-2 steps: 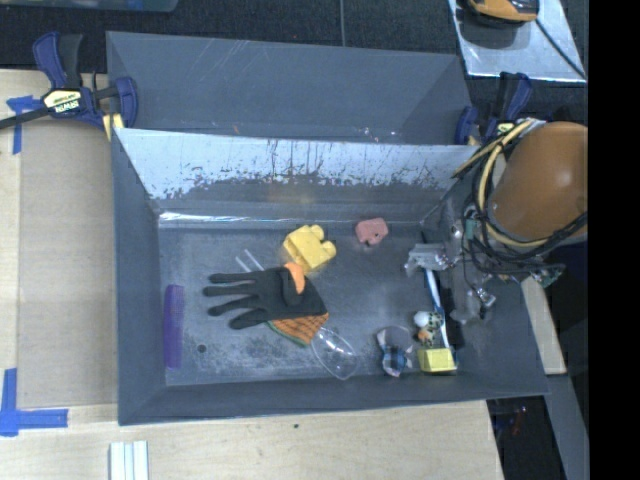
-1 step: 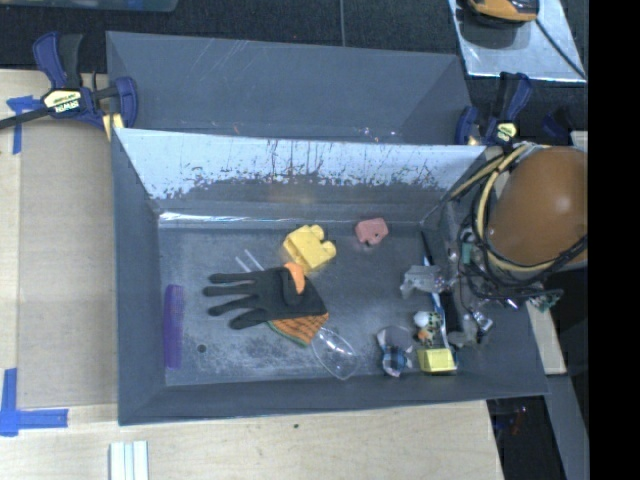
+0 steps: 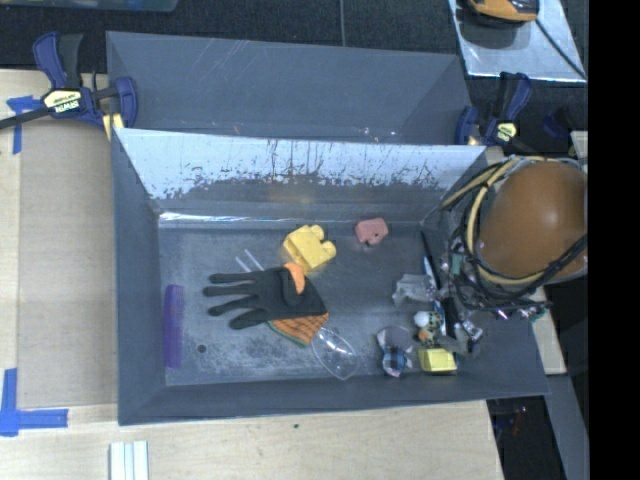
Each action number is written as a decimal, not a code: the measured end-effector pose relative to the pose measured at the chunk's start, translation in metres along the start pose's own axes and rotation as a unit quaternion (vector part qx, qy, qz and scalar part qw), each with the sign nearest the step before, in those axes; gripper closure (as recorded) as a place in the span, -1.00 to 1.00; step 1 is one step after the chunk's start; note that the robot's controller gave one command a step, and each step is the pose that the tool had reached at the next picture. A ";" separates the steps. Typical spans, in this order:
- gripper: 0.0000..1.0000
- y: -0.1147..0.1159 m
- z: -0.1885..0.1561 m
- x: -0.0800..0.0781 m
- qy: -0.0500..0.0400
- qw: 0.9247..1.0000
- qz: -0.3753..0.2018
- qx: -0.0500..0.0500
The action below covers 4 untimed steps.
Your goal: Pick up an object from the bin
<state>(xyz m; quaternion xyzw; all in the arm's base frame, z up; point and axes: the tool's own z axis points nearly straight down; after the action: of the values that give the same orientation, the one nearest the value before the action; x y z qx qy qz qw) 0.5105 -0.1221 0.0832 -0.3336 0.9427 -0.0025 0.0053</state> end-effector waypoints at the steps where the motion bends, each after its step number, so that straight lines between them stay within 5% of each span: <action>1: 1.00 0.002 0.012 -0.009 0.002 0.991 0.134 -0.002; 4: 1.00 0.001 -0.026 -0.010 0.001 0.991 0.133 -0.001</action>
Offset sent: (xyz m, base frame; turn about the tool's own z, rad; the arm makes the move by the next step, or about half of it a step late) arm 0.0000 0.0000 0.0000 0.0000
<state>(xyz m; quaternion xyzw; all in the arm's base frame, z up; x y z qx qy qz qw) 0.5169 -0.1152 0.1091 -0.2052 0.9787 -0.0009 0.0044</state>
